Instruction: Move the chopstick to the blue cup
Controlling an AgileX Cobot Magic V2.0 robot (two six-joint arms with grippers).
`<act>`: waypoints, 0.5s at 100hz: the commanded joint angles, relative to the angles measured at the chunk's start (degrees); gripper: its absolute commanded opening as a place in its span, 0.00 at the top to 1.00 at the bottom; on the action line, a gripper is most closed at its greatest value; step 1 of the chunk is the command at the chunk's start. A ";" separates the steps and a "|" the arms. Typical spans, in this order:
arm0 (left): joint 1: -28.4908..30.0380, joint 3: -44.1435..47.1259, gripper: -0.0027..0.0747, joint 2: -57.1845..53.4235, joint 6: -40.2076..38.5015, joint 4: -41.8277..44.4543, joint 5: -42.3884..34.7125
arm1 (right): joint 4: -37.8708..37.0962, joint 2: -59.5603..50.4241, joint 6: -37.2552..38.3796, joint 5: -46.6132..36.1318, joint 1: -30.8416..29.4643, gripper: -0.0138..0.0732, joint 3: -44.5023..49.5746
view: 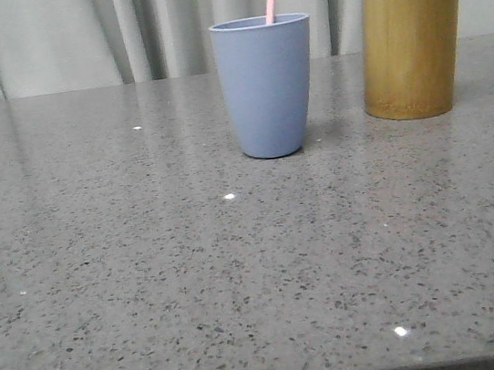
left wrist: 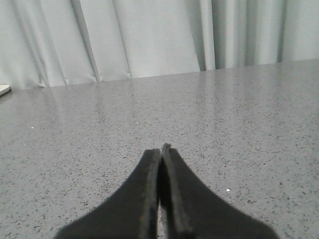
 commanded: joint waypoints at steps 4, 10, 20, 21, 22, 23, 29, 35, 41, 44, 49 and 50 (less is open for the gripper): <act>0.10 0.58 0.99 -1.99 -0.57 -0.14 -5.03 | -0.53 -4.40 -0.69 -15.39 -0.33 0.92 6.94; 0.10 0.58 0.99 -1.99 -0.57 -0.14 -5.03 | -0.53 -7.55 -0.69 -21.71 -0.33 0.92 12.69; 0.10 0.58 0.99 -1.99 -0.57 -0.14 -5.03 | -0.53 -13.18 -0.69 -30.88 -0.33 0.92 21.70; 0.10 0.58 0.99 -1.99 -0.57 -0.14 -5.03 | -0.53 -13.54 -0.69 -32.09 -0.33 0.92 22.30; 0.10 0.58 0.99 -1.99 -0.57 -0.14 -5.03 | -0.53 -13.91 -0.69 -32.67 -0.33 0.92 23.47; 0.10 0.58 0.99 -1.99 -0.57 -0.14 -5.03 | -0.53 -14.62 -0.69 -33.81 -0.33 0.92 24.06; 0.10 0.58 0.99 -1.99 -0.57 -0.14 -5.03 | -0.53 -17.18 -0.69 -37.88 -0.33 0.92 28.82; 0.10 0.58 0.99 -1.99 -0.57 -0.14 -5.03 | -0.53 -16.58 -0.69 -42.65 -0.33 0.92 32.04; 0.10 0.58 0.99 -1.99 -0.57 -0.14 -5.03 | -0.53 -16.56 -0.69 -45.70 -0.46 0.92 34.76; 0.10 0.58 0.99 -1.99 -0.57 -0.14 -5.03 | -0.51 -16.56 -0.22 -46.85 -0.46 0.92 35.73; 0.10 0.58 0.99 -1.99 -0.57 -0.14 -5.03 | -0.51 -16.56 0.20 -48.45 -0.46 0.92 37.10; 0.10 0.58 0.99 -1.99 -0.57 -0.14 -5.03 | -0.51 -16.56 0.27 -48.68 -0.46 0.92 37.43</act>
